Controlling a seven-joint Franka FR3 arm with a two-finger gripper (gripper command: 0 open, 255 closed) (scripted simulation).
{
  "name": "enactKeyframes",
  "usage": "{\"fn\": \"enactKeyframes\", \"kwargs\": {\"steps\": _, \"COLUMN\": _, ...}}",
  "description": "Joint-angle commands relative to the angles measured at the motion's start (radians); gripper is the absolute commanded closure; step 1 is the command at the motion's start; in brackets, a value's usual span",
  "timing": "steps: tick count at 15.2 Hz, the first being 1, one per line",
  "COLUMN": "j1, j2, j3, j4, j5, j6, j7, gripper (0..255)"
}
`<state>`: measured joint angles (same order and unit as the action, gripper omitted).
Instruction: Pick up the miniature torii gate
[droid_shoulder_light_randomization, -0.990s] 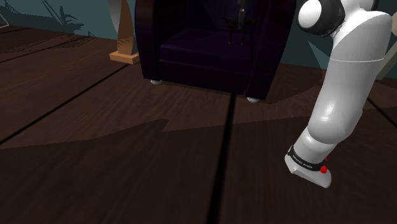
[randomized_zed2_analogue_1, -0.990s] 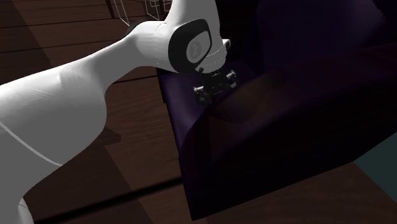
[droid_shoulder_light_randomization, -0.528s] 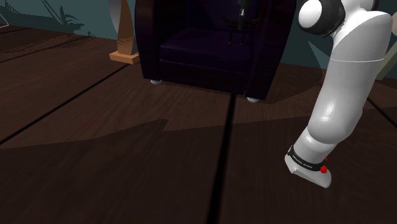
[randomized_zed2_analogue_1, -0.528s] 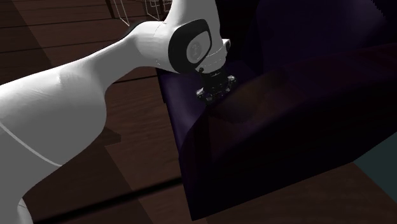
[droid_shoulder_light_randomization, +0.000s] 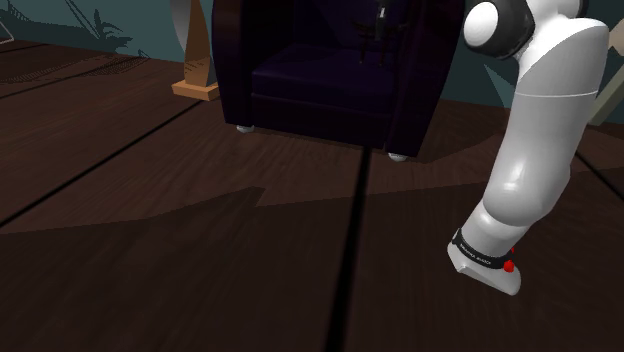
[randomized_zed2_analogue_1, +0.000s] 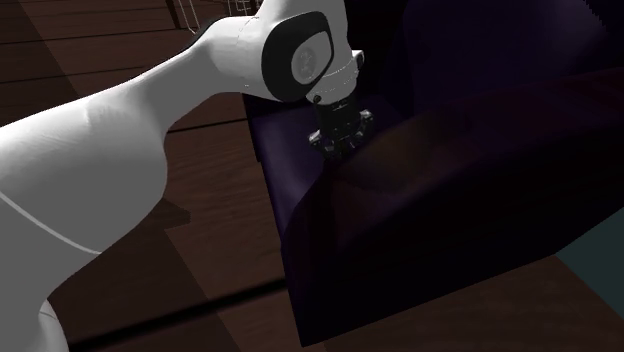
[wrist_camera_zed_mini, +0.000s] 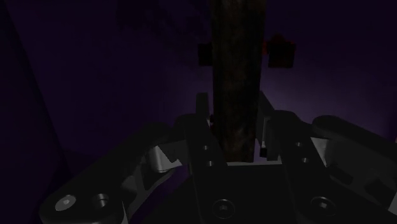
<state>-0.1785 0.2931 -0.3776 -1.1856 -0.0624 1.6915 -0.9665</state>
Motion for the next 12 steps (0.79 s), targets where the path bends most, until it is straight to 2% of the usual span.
{"fn": "enactKeyframes", "kwargs": {"steps": 1, "j1": -0.007, "j2": 0.017, "j3": -0.001, "j4": 0.053, "j5": 0.008, "j6": -0.036, "j7": -0.007, "gripper": 255}}
{"fn": "enactKeyframes", "kwargs": {"steps": 6, "j1": -0.033, "j2": 0.076, "j3": -0.002, "j4": 0.212, "j5": 0.033, "j6": -0.136, "j7": -0.027, "gripper": 255}}
{"fn": "enactKeyframes", "kwargs": {"steps": 10, "j1": -0.071, "j2": 0.155, "j3": 0.0, "j4": 0.397, "j5": 0.065, "j6": -0.242, "j7": -0.045, "gripper": 255}}
{"fn": "enactKeyframes", "kwargs": {"steps": 12, "j1": -0.073, "j2": 0.159, "j3": 0.0, "j4": 0.406, "j5": 0.066, "j6": -0.247, "j7": -0.045, "gripper": 255}}
